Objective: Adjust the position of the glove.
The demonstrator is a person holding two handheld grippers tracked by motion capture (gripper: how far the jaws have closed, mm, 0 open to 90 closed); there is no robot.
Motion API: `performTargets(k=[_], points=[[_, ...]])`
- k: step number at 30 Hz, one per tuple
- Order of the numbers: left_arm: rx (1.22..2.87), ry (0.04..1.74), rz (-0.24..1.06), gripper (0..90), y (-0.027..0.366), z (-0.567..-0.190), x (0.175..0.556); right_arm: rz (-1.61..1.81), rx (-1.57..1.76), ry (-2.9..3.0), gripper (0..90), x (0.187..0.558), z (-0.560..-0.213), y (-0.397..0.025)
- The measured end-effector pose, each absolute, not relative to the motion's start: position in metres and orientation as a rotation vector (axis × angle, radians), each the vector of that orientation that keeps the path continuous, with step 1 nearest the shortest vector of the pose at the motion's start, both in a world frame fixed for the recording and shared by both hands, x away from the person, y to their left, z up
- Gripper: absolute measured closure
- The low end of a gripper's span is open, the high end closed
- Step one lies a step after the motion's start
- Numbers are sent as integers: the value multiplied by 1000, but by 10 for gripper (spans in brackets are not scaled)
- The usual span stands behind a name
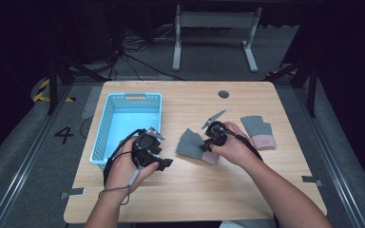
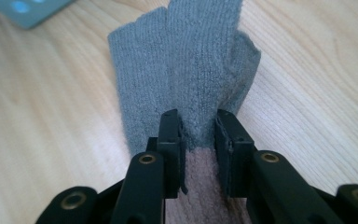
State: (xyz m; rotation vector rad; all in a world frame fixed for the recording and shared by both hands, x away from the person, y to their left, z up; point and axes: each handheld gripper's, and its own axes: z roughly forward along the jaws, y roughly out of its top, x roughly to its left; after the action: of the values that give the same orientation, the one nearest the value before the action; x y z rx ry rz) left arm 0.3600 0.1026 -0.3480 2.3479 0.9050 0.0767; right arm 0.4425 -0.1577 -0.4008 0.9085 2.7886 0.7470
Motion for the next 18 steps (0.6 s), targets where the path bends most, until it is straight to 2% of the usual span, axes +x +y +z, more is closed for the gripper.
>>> performTargets(k=[9, 18], points=[[2360, 886, 66, 411, 96, -348, 361, 776, 818, 2821, 729, 413, -380, -184], [2371, 882, 65, 410, 93, -348, 361, 800, 757, 2856, 725, 392, -377, -208]])
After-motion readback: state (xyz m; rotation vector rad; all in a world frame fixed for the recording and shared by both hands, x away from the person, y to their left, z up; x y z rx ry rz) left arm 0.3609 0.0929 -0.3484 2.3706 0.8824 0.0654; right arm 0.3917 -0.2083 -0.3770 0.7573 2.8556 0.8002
